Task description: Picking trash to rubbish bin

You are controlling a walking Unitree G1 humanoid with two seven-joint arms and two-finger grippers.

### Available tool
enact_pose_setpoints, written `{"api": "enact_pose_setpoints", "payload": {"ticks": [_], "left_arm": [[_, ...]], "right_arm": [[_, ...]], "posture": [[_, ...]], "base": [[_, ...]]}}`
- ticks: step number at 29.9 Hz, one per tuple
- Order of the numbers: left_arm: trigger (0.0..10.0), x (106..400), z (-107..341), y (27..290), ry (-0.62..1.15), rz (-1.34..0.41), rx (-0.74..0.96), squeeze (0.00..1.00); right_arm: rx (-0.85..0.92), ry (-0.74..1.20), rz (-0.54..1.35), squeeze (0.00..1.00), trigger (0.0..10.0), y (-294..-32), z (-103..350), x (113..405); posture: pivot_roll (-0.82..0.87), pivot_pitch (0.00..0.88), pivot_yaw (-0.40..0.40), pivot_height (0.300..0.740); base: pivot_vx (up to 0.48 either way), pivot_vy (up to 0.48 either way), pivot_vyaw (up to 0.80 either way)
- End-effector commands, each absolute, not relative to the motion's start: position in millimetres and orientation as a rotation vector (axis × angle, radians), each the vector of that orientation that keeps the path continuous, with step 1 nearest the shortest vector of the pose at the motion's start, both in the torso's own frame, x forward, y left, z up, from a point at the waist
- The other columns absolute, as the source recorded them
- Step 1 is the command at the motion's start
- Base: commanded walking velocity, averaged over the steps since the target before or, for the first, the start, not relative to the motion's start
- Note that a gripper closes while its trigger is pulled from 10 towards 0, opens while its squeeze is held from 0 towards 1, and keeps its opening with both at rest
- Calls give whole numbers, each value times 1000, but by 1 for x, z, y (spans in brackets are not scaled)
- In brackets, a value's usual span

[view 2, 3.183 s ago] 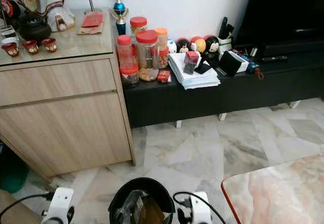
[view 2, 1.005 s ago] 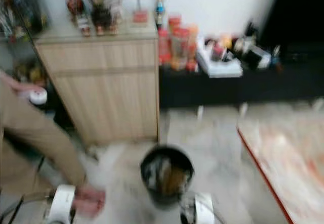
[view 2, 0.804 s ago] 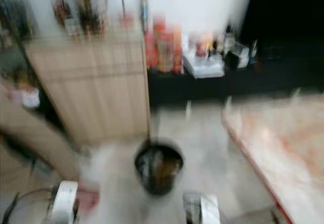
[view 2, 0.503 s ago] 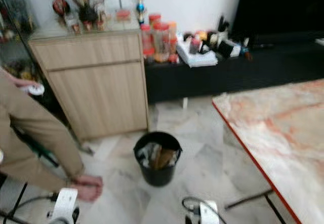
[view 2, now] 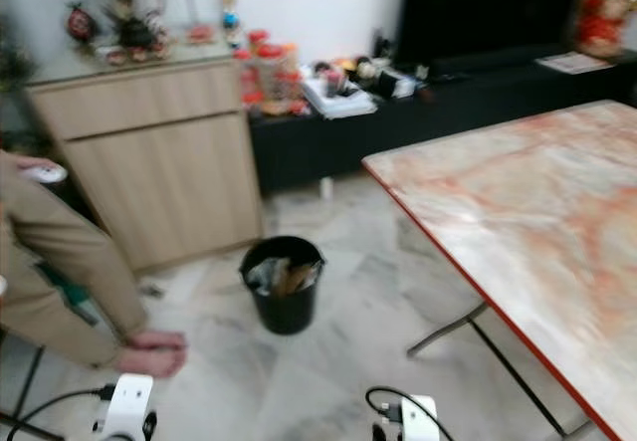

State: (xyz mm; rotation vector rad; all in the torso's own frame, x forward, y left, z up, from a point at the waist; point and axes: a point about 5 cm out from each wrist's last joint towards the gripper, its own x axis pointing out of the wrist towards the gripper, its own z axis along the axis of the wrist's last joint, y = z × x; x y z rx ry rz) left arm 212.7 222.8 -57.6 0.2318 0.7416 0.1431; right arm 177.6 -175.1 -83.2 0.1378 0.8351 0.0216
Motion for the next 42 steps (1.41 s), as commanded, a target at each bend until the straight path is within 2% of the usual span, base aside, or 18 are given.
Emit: {"api": "enact_pose_setpoints", "payload": {"ticks": [1,42], "left_arm": [[10000,214,-57,223,744,145,233,0],[10000,216,-56,222,730,144,230,0]], "right_arm": [[148,843,22,0,10000,-172,-84,176],[144,844,26,0,10000,-171,-84,177]], "posture": [[113,29,-16,740],[107,23,-19,740]], "base": [[-247,0,-788],[-6,0,-770]]}}
